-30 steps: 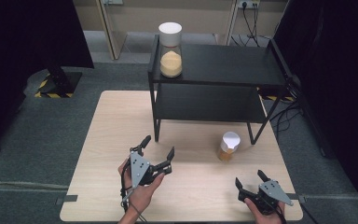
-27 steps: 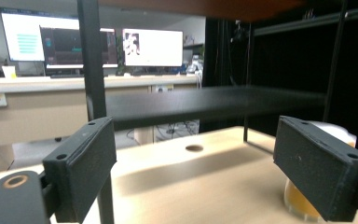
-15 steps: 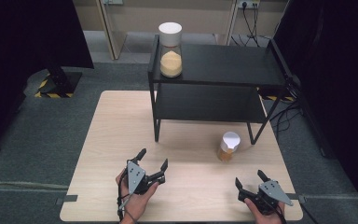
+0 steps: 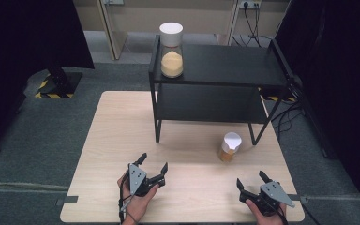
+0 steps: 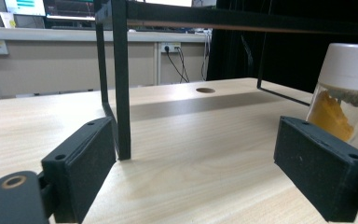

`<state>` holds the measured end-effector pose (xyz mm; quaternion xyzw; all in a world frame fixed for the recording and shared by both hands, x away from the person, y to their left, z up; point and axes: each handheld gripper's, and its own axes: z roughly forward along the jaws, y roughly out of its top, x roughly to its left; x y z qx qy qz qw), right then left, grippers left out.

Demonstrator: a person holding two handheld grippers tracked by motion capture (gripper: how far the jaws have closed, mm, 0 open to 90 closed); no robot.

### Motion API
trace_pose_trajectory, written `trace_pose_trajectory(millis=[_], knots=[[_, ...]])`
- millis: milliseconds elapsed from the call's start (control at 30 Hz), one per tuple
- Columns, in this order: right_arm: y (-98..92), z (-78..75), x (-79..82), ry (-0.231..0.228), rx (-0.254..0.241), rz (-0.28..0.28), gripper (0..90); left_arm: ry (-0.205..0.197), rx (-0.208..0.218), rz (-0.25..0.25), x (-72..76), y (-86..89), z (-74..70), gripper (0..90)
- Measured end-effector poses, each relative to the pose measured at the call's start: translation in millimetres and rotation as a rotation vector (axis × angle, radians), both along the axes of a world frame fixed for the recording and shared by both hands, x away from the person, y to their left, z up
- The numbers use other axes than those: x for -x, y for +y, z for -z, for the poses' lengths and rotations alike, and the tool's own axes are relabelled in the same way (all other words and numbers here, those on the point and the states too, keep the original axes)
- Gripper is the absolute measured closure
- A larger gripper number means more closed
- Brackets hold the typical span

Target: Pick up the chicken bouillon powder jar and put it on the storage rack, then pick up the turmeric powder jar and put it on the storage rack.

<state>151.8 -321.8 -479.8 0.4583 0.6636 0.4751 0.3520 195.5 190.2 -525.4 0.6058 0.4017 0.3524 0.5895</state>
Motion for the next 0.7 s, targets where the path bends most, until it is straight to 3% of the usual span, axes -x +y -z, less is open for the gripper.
trace_pose_trajectory(millis=[700], knots=[[-1.2,-0.6,-0.9,0.007,-0.01,0.001,8.0,-0.011,-0.015,0.012,0.1,-1.2,0.4,12.0]])
